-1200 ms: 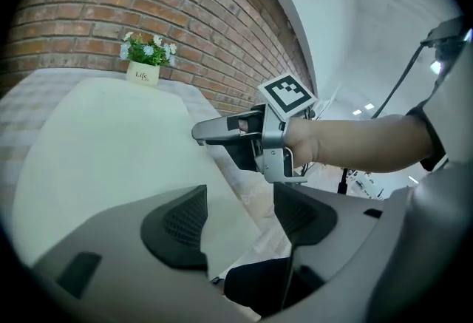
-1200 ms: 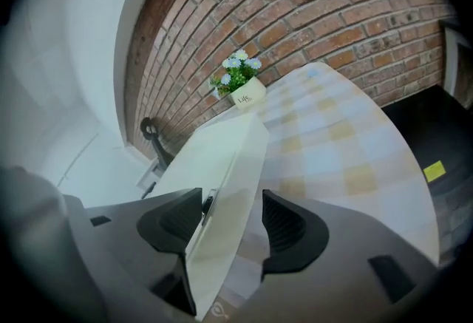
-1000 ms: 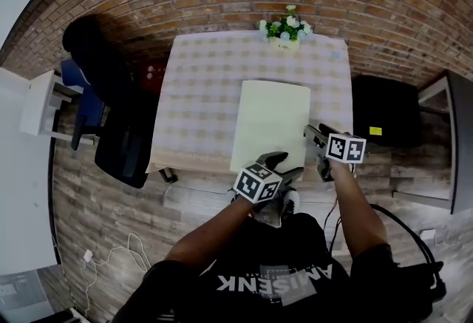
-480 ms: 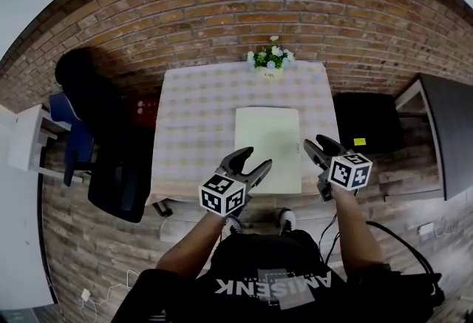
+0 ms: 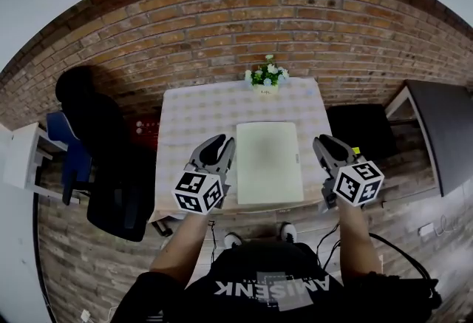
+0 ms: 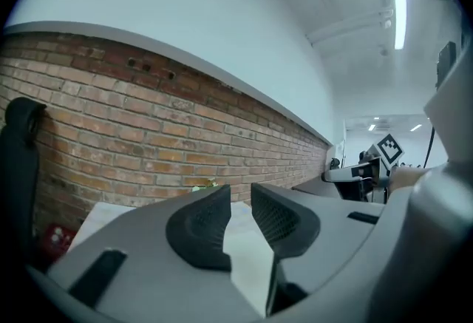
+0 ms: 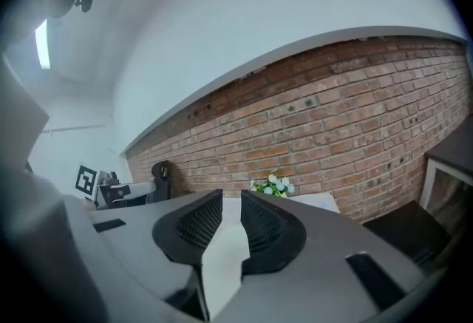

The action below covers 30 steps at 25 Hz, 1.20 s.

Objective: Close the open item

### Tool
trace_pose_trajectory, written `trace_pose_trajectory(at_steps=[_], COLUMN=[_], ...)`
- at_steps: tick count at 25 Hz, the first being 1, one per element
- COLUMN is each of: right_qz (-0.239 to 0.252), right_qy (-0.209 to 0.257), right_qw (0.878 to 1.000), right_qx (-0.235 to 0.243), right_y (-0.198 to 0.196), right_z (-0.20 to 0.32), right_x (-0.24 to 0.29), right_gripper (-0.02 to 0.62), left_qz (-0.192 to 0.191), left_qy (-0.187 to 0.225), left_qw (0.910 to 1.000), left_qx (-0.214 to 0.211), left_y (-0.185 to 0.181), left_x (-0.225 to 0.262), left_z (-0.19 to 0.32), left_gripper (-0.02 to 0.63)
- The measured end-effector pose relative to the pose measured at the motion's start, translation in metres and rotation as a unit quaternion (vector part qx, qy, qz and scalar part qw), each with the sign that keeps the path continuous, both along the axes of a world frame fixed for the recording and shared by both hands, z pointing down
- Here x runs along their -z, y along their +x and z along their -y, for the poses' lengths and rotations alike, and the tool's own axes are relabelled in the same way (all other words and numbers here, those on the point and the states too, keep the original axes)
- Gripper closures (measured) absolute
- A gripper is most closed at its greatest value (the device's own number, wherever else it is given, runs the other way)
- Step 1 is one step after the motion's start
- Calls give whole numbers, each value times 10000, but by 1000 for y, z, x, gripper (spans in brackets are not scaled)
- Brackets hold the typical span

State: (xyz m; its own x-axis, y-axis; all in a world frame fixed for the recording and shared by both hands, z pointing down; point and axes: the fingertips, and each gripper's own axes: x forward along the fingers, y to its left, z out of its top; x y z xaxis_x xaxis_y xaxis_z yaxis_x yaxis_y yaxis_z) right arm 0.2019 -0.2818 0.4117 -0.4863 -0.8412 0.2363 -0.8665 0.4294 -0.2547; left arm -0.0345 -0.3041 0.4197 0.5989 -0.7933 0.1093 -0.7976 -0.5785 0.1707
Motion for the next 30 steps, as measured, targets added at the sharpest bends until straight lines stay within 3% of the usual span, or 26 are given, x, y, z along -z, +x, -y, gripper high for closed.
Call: trace_pose_trajectory(at_steps=[5, 8, 15, 20, 30], right_qz=[-229, -350, -560, -711, -958], right_qy=[228, 319, 594, 765, 911], right_qw=[9992, 9984, 9957, 9930, 9903], right_qx=[-224, -309, -441, -555, -434], right_y=[-8, -10, -10, -4, 2], right_z=[-7, -11, -20, -18, -20], right_x=[23, 35, 57, 67, 72], right_gripper=[519, 528, 537, 546, 554], left_qz=[-123, 9, -177, 18, 308], left_qy=[300, 354, 407, 556, 469], left_qw=[9994, 9992, 9988, 9977, 9956], left_qx=[128, 204, 222, 376, 746], left_y=[-22, -30, -38, -39, -39], left_x=[27, 34, 53, 61, 56], left_z=[-1, 0, -5, -9, -10], left_gripper=[574, 589, 592, 592, 594])
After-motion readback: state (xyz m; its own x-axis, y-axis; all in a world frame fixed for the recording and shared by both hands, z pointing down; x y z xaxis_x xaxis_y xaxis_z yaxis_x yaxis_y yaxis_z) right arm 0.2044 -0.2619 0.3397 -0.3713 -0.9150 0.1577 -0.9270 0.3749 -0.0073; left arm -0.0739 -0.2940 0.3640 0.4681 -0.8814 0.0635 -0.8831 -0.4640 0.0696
